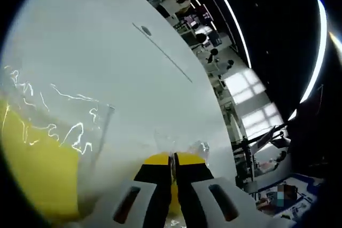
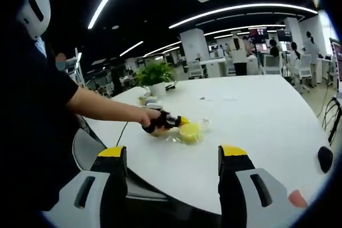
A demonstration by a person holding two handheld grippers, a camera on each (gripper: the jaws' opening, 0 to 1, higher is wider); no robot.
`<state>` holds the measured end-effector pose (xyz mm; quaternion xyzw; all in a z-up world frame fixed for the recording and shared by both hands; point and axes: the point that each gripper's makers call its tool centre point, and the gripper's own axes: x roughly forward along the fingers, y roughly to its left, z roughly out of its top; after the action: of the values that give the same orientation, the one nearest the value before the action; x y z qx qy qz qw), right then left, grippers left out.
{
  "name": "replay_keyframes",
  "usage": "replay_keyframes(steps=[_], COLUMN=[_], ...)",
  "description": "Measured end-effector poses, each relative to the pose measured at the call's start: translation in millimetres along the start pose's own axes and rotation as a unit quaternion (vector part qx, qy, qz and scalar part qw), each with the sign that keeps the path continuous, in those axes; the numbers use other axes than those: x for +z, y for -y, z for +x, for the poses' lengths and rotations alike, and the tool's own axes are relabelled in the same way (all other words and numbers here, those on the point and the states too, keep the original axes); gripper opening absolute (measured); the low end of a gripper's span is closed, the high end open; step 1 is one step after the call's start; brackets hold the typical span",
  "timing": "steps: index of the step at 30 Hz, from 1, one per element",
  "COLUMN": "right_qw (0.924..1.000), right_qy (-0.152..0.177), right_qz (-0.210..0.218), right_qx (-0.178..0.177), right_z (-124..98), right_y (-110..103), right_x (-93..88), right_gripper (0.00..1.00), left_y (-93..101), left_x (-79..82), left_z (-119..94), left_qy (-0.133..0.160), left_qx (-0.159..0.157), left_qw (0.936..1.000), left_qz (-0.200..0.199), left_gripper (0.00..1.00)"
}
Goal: Compare the silicone blocks by pressing each to a similar depth, holding the contact briefly, and releasing to observe deformation and rebound differences across the visible hardness samples.
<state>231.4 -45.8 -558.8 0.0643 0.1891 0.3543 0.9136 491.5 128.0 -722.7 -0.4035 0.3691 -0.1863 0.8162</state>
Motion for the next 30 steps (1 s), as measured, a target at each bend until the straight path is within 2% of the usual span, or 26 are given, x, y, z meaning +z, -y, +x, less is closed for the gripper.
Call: replay_keyframes(steps=[2, 3, 5, 7, 8, 11, 12, 13, 14, 16, 18, 21, 23, 25, 26, 27, 28, 29, 30], right_qw=[1.0000, 1.0000, 1.0000, 1.0000, 1.0000, 0.9999, 0.9999, 0.9999, 0.9998, 0.9999, 0.9999, 0.9999, 0.9999, 0.9999, 0.9999, 0.9999, 0.9999, 0.9998, 0.9998], right_qy=[-0.002, -0.001, -0.006, -0.008, -0.009, -0.004, -0.003, -0.005, -0.007, -0.008, -0.007, -0.013, -0.009, -0.008, -0.010, -0.012, -0.015, -0.018, -0.016], right_qz=[0.001, 0.001, 0.003, 0.003, 0.003, 0.009, 0.010, 0.010, 0.010, 0.010, 0.008, -0.002, -0.006, -0.007, -0.007, -0.006, -0.006, -0.004, -0.005], right_qx=[0.000, 0.000, 0.000, 0.000, -0.001, -0.008, -0.009, -0.012, -0.013, -0.009, -0.004, -0.004, -0.006, -0.009, -0.010, -0.008, -0.006, -0.004, 0.005], right_z=[2, 3, 6, 8, 8, 13, 14, 16, 17, 19, 21, 26, 30, 33, 35, 38, 41, 43, 47], right_y=[1, 1, 2, 3, 4, 9, 9, 10, 10, 6, 2, -2, -3, -2, -1, -1, -2, -3, -7], right_x=[-1.9, -1.9, -2.7, -3.8, -4.1, -4.1, -3.9, -4.4, -4.9, -5.1, -5.1, -7.3, -6.0, -5.6, -6.2, -6.6, -7.4, -7.7, -6.5], right_gripper=[0.64, 0.64, 0.66, 0.66, 0.66, 0.68, 0.68, 0.68, 0.68, 0.67, 0.67, 0.67, 0.66, 0.66, 0.66, 0.66, 0.65, 0.65, 0.64], left_y=[-0.5, 0.3, 2.0, 6.0, 9.7, 12.9, 12.1, 12.3, 13.9, 18.3, 32.7, 46.6, 55.2, 60.5, 63.7, 69.2, 69.7, 72.2, 74.5], left_x=[-0.8, -0.7, -0.3, -1.1, 0.0, 0.4, 4.2, 4.2, 9.5, 15.0, 20.3, 20.8, 21.7, 25.8, 28.0, 31.1, 33.8, 35.4, 31.3], left_z=[-2, -2, -5, -10, -12, -17, -20, -21, -25, -32, -40, -54, -65, -81, -88, -101, -110, -122, -130], left_qy=[-0.005, -0.006, -0.013, -0.014, -0.013, -0.020, -0.017, -0.020, -0.012, -0.002, 0.005, 0.003, 0.004, 0.008, 0.009, 0.013, 0.018, 0.023, 0.016], left_qx=[0.002, 0.000, -0.001, 0.001, -0.008, -0.009, -0.008, -0.007, -0.010, -0.016, -0.044, -0.057, -0.069, -0.068, -0.069, -0.072, -0.068, -0.072, -0.086], left_qw=[0.9997, 0.9999, 0.9996, 0.9991, 0.9978, 0.9953, 0.9926, 0.9920, 0.9891, 0.9898, 0.9904, 0.9872, 0.9820, 0.9746, 0.9699, 0.9603, 0.9536, 0.9484, 0.9459], left_qz=[-0.022, -0.016, 0.026, 0.040, 0.065, 0.094, 0.120, 0.124, 0.146, 0.141, 0.131, 0.149, 0.176, 0.213, 0.233, 0.269, 0.293, 0.308, 0.313], left_gripper=[0.01, 0.02, 0.06, 0.12, 0.14, 0.22, 0.23, 0.22, 0.22, 0.23, 0.25, 0.26, 0.28, 0.30, 0.32, 0.32, 0.32, 0.33, 0.34])
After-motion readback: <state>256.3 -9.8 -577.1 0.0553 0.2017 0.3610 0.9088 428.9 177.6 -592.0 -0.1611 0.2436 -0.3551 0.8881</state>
